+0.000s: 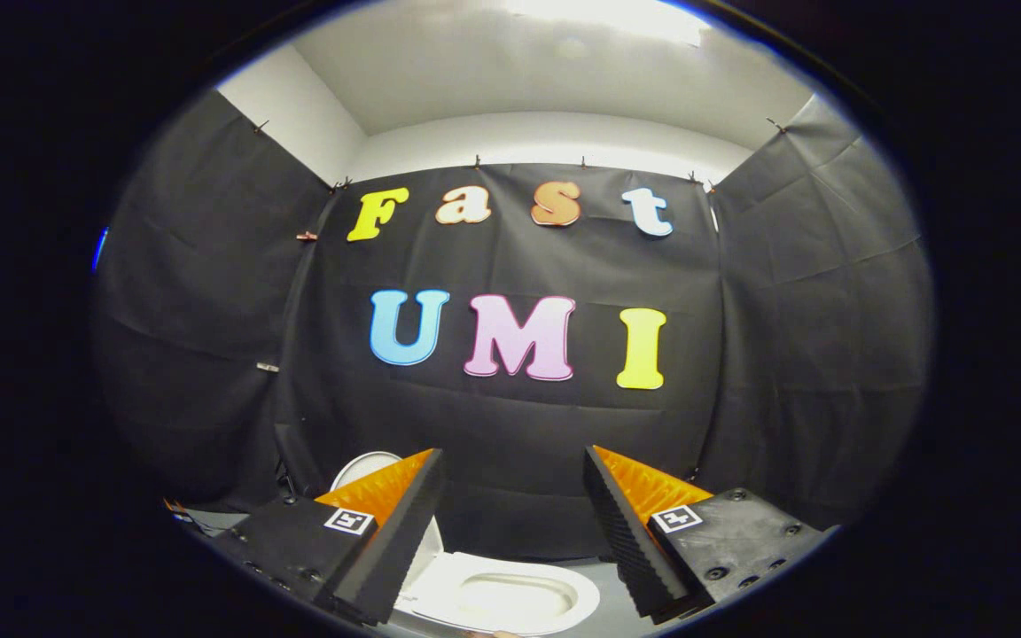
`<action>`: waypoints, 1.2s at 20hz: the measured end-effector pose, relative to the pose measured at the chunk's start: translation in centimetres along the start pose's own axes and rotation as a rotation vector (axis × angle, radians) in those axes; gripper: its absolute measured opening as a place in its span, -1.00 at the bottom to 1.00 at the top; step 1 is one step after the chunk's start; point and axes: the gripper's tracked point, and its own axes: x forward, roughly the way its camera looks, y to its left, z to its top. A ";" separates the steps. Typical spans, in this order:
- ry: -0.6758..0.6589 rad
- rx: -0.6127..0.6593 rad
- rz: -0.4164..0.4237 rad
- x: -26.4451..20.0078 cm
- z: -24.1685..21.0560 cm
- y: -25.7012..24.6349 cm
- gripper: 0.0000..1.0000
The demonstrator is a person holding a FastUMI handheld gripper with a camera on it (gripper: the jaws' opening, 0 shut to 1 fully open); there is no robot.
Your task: Open the toilet lid.
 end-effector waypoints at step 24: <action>-0.012 0.135 0.067 -0.1 1.5 -4.9 0.99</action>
